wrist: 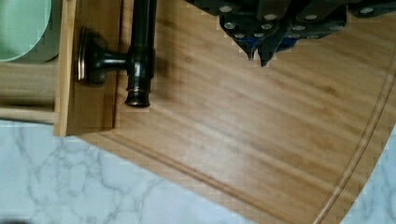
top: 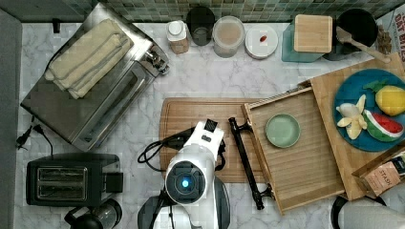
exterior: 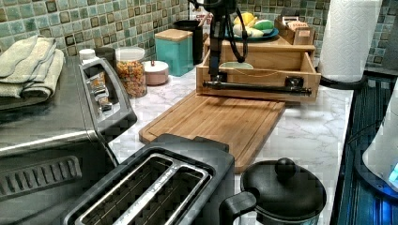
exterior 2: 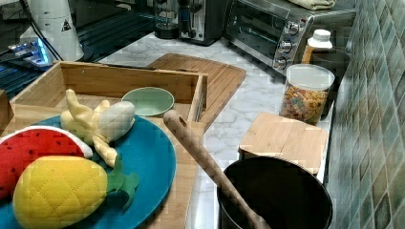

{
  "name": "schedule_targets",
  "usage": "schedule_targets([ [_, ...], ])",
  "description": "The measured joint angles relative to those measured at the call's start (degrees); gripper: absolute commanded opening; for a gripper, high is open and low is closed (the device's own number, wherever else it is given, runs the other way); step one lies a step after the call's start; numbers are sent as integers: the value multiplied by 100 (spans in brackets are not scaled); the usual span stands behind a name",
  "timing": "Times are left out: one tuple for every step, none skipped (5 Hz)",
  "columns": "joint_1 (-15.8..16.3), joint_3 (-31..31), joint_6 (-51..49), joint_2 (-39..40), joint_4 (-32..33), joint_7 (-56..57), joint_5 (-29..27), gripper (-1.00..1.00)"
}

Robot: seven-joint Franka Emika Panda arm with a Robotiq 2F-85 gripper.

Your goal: Close the drawer.

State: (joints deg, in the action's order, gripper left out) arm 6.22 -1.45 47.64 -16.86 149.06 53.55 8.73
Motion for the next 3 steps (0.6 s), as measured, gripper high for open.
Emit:
schedule_targets([
  [-17,58,11,211,56,313,-2,-100],
  [-22,181,182,525,123,414,-3,-100],
  [-23,320,719,716,380,414,41,-100],
])
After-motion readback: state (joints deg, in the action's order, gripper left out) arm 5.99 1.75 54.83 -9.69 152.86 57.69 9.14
